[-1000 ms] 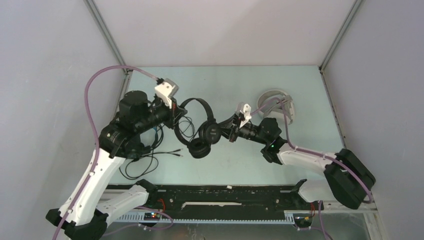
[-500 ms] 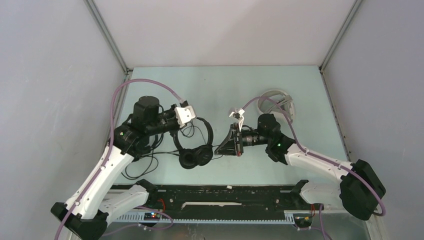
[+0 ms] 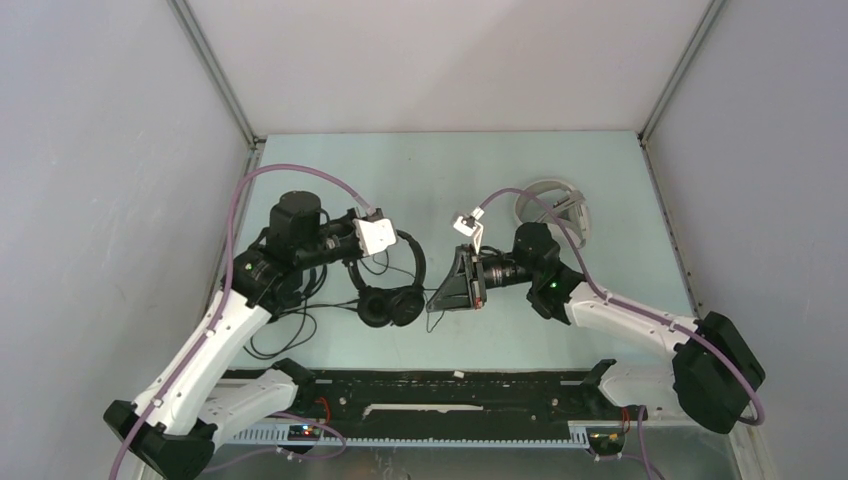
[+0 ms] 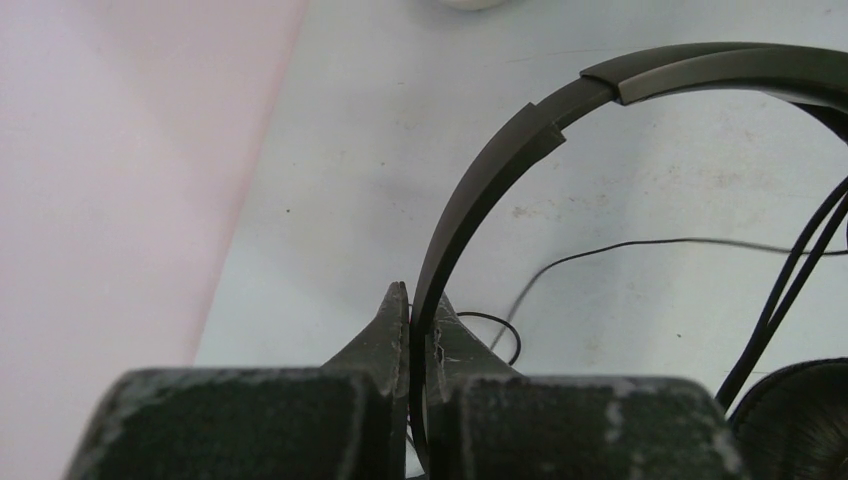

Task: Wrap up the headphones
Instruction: Wrap the headphones cable around the headphones.

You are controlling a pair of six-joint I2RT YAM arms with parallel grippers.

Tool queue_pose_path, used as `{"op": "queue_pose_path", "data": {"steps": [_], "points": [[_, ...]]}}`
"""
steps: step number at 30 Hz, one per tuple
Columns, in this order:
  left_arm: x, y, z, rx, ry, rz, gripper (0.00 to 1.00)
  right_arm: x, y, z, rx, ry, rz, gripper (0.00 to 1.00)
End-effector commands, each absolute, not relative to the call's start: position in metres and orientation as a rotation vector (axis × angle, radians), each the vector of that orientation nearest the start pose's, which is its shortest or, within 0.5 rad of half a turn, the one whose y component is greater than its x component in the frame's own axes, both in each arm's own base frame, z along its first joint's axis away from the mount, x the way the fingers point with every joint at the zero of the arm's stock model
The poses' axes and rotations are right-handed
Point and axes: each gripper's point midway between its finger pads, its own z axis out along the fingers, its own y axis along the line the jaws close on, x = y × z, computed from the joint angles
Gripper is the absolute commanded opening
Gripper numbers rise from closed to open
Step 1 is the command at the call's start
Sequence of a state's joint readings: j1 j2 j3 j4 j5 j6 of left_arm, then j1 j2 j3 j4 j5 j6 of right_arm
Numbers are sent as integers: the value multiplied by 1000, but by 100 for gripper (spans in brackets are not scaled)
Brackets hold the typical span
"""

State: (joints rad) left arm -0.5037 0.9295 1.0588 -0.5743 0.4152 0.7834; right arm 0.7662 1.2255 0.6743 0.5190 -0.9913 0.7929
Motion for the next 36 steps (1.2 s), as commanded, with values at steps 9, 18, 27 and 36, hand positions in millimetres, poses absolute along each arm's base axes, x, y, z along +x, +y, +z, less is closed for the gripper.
{"op": "queue_pose_path", "data": {"steps": [9,18,27,36], "points": [[275,-165,277,1291,1469,-54,0,106,341,305,-944,1572,2050,7],[276,-156,287,1076,1534,-84,0,132,352,329,-833,1510,2030,11],[280,-136,311,659,1696,-68,0,153,367,348,-776,1493,2031,12],[276,-122,322,503,1707,69,0,164,376,361,-757,1491,2023,12]]}}
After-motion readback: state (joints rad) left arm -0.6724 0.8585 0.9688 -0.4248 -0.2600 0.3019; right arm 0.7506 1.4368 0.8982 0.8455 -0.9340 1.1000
